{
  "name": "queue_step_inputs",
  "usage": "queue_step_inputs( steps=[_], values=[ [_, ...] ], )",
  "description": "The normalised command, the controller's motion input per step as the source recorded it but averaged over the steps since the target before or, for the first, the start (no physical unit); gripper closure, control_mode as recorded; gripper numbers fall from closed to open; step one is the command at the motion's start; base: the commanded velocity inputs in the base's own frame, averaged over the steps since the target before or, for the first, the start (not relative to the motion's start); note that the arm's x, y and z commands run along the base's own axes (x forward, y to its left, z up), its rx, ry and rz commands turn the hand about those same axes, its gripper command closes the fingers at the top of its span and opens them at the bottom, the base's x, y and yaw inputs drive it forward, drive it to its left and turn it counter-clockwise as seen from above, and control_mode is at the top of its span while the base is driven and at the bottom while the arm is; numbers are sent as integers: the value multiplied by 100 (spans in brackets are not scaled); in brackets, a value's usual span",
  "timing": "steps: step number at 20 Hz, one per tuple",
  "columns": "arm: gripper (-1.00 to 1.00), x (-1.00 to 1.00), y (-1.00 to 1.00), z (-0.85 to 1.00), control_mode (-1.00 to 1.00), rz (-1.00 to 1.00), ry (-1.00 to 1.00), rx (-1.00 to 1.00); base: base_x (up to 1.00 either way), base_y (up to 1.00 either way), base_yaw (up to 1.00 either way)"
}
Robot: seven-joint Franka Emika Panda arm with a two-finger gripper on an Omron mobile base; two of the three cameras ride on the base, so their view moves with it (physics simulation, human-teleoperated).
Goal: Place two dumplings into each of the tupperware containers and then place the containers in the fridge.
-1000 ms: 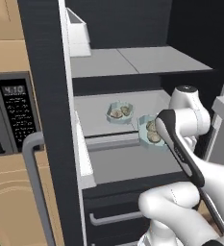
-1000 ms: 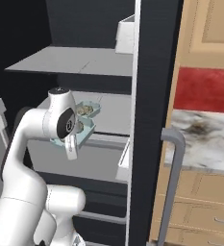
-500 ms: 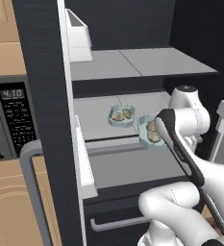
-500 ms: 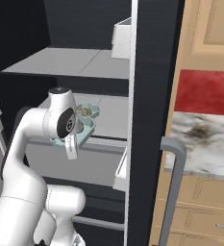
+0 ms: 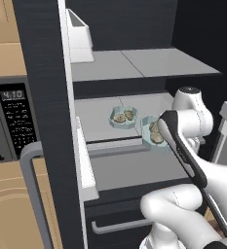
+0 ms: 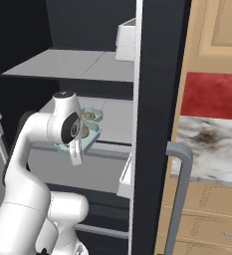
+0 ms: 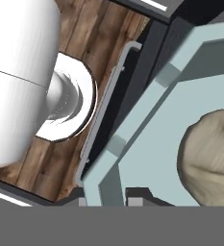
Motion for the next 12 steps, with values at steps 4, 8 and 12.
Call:
queue_step_inputs(
  steps=[4,8,12],
  values=[
    [100,79,-51,-24,-100,-27,0,7,0,0,0],
    [100,79,-29,-11,-100,-25,-1,1,0,0,0],
    [100,69,-29,0,-100,-17,-2,0,0,0,0]
  ],
)
